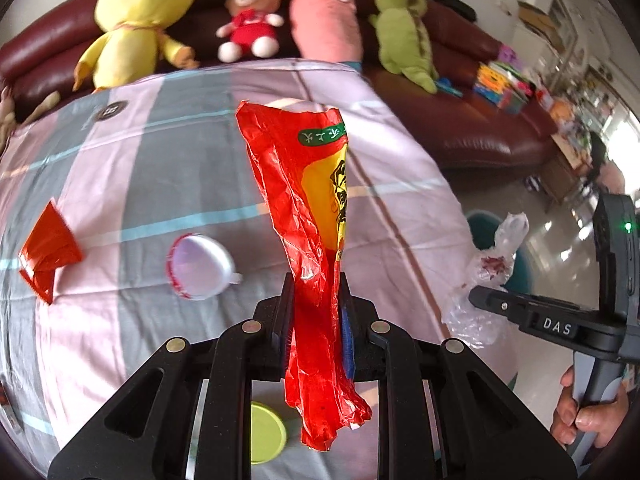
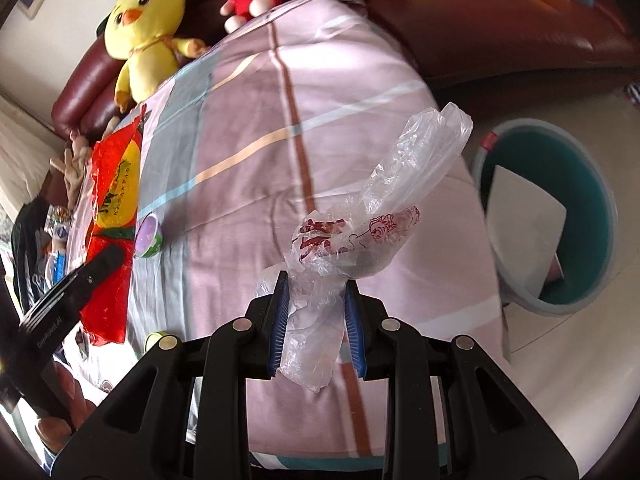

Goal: Collect trash
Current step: 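Carry the plastic bag and red wrapper toward the teal bucket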

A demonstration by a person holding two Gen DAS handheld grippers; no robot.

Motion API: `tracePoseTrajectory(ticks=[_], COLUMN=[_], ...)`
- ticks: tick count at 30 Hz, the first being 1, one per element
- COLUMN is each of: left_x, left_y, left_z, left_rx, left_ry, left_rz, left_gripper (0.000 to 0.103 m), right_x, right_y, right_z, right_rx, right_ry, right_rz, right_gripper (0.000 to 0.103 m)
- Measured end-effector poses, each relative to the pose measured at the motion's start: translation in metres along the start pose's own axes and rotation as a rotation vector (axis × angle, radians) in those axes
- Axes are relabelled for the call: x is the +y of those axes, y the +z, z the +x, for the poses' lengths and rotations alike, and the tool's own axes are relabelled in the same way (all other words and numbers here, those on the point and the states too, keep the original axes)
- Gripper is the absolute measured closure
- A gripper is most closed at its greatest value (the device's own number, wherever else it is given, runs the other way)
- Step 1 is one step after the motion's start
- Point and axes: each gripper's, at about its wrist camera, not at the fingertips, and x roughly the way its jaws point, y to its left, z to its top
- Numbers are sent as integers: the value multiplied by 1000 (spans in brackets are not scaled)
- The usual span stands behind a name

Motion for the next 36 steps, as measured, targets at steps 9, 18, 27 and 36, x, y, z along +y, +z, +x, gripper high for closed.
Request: tracePoseTrajectory(ticks=[9, 18, 27, 36], left_x=[-60, -129, -194, -253], left_y=[5, 12, 27, 35], left_z=[19, 42, 51, 85], left_rx=[38, 71, 56, 92], left_ry=[-34, -107, -154, -217], left_rz=[128, 262, 373, 417], left_gripper=[82, 82, 80, 80], right_x=[-49, -119, -193, -227], right_y=[-2, 0, -3, 4], right_z=[-22, -61, -97, -107], right_rx=[-61, -146, -208, -218], right_ry=[-7, -50, -103, -123], right_rz=[71, 166, 284, 309], right_gripper=[78, 77, 77, 76])
